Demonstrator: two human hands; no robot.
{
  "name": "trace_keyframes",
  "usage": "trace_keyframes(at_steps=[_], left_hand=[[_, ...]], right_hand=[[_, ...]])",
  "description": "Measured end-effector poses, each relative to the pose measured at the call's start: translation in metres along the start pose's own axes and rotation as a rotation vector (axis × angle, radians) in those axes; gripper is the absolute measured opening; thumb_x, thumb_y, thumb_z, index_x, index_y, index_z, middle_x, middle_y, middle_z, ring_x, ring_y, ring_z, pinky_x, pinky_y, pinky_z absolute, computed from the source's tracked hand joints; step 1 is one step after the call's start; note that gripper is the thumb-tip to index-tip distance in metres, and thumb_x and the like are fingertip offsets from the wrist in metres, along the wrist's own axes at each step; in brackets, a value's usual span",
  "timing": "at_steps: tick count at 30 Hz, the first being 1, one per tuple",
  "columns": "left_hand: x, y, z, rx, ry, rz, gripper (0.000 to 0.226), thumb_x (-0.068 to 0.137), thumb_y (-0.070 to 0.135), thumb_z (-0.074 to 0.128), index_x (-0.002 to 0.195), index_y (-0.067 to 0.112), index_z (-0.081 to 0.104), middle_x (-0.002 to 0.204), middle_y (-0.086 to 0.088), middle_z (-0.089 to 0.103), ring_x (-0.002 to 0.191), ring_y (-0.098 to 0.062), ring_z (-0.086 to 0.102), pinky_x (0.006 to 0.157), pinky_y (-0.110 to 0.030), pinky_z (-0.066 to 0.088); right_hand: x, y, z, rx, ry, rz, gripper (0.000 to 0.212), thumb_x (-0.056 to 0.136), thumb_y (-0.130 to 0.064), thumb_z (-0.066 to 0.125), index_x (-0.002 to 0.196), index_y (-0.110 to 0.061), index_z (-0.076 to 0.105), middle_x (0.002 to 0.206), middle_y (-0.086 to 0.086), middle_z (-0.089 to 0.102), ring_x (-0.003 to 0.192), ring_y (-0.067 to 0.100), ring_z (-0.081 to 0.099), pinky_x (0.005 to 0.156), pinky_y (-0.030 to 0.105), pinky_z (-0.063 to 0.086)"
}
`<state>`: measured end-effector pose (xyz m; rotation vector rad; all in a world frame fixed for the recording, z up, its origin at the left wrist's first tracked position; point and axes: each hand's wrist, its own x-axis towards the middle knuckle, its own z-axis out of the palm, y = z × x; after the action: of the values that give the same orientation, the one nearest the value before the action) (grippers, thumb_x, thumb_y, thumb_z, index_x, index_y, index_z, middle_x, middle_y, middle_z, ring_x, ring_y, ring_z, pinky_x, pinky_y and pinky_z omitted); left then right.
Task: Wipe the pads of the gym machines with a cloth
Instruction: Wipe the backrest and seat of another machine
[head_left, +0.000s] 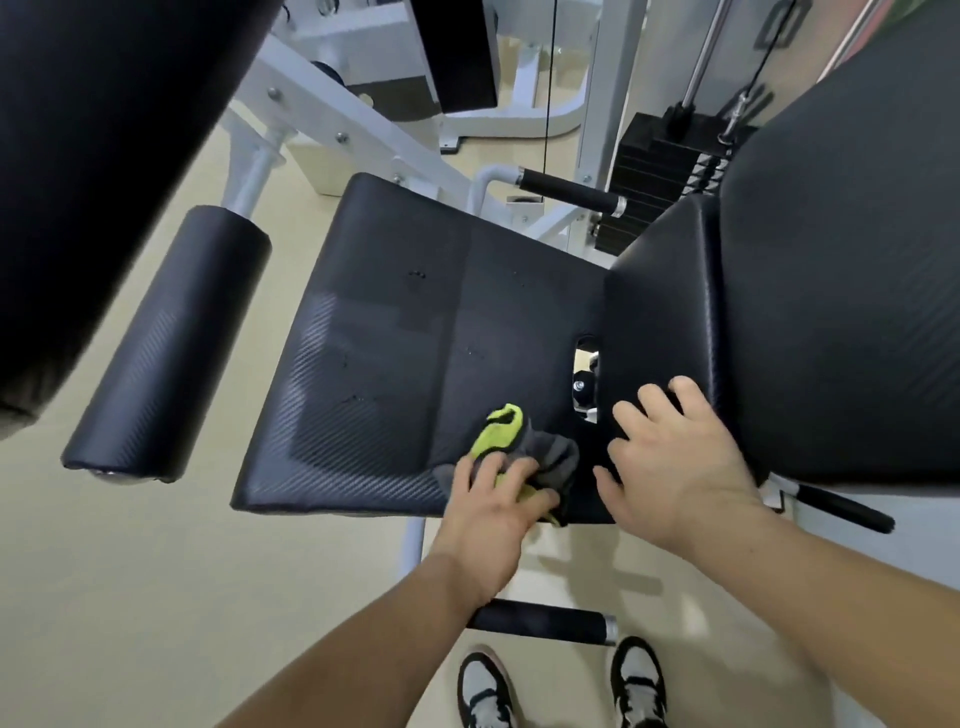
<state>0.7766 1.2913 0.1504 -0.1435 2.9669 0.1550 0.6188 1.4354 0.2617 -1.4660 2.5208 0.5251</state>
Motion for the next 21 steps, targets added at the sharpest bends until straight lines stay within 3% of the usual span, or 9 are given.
trace_keyframes(at_steps=[3, 7, 10, 13, 14, 16, 18, 21], left_hand=[[-0.005, -0.038, -0.014, 0.135, 0.001, 0.12, 0.058, 0.081, 0.014, 0.055, 0.134, 0.04, 0.053, 0.139, -0.003, 0.051, 0.123, -0.031, 0.048, 0.1, -0.048, 0.042], [-0.038, -0.096, -0.043, 0.163, 0.069, -0.185, 0.061, 0.079, 0.02, 0.062, 0.136, 0.04, 0.052, 0.141, -0.005, 0.052, 0.127, -0.033, 0.05, 0.097, -0.049, 0.042], [-0.063, -0.133, -0.055, 0.164, 0.185, -0.49, 0.054, 0.087, 0.018, 0.063, 0.137, 0.036, 0.054, 0.143, -0.008, 0.052, 0.129, -0.034, 0.049, 0.101, -0.05, 0.038], [-0.053, -0.114, -0.046, 0.057, 0.301, -0.854, 0.054, 0.088, 0.012, 0.065, 0.138, 0.03, 0.054, 0.144, -0.013, 0.049, 0.13, -0.039, 0.042, 0.106, -0.053, 0.031], [-0.045, -0.097, -0.037, 0.034, 0.317, -0.898, 0.057, 0.085, 0.011, 0.066, 0.137, 0.03, 0.053, 0.144, -0.014, 0.047, 0.13, -0.04, 0.04, 0.105, -0.052, 0.027], [-0.032, -0.06, -0.02, 0.036, 0.301, -0.78, 0.062, 0.077, 0.012, 0.067, 0.133, 0.033, 0.052, 0.143, -0.012, 0.046, 0.128, -0.039, 0.04, 0.102, -0.05, 0.025], [-0.032, -0.045, -0.013, 0.086, 0.19, -0.47, 0.067, 0.07, 0.014, 0.068, 0.131, 0.036, 0.052, 0.142, -0.008, 0.045, 0.126, -0.037, 0.044, 0.099, -0.049, 0.028], [-0.028, -0.099, -0.037, 0.18, 0.099, -0.099, 0.057, 0.078, 0.017, 0.067, 0.131, 0.035, 0.055, 0.136, -0.008, 0.052, 0.121, -0.032, 0.052, 0.094, -0.045, 0.04]], right_hand=[[0.01, -0.014, -0.004, 0.087, -0.148, -0.094, 0.042, 0.103, -0.048, 0.036, 0.112, -0.024, 0.07, 0.116, 0.001, 0.057, 0.113, 0.028, 0.047, 0.102, 0.045, 0.031], [0.046, -0.03, 0.007, 0.422, -0.303, -0.086, 0.054, 0.101, -0.054, 0.045, 0.153, -0.041, 0.037, 0.15, -0.003, 0.041, 0.139, 0.023, 0.041, 0.103, 0.04, 0.048], [0.079, -0.035, 0.023, 0.536, -0.427, -0.094, 0.081, 0.096, -0.058, 0.056, 0.158, -0.057, 0.003, 0.173, -0.003, 0.005, 0.156, 0.03, 0.021, 0.116, 0.046, 0.04], [0.089, -0.04, 0.041, 0.437, -0.387, -0.146, 0.096, 0.09, -0.056, 0.064, 0.157, -0.056, -0.005, 0.173, -0.002, 0.002, 0.152, 0.029, 0.029, 0.109, 0.041, 0.047], [0.089, -0.041, 0.044, 0.413, -0.364, -0.154, 0.098, 0.088, -0.056, 0.064, 0.158, -0.055, -0.005, 0.173, 0.0, 0.003, 0.149, 0.028, 0.034, 0.105, 0.039, 0.05], [0.089, -0.042, 0.044, 0.408, -0.36, -0.159, 0.096, 0.089, -0.059, 0.062, 0.158, -0.054, -0.004, 0.173, 0.001, 0.005, 0.148, 0.028, 0.036, 0.104, 0.039, 0.05], [0.09, -0.04, 0.042, 0.43, -0.362, -0.157, 0.092, 0.089, -0.062, 0.059, 0.158, -0.055, -0.002, 0.173, -0.001, 0.006, 0.15, 0.028, 0.035, 0.106, 0.04, 0.049], [0.092, -0.039, 0.039, 0.423, -0.409, -0.154, 0.086, 0.092, -0.063, 0.055, 0.157, -0.057, -0.001, 0.174, -0.002, 0.008, 0.15, 0.027, 0.034, 0.108, 0.042, 0.047]])
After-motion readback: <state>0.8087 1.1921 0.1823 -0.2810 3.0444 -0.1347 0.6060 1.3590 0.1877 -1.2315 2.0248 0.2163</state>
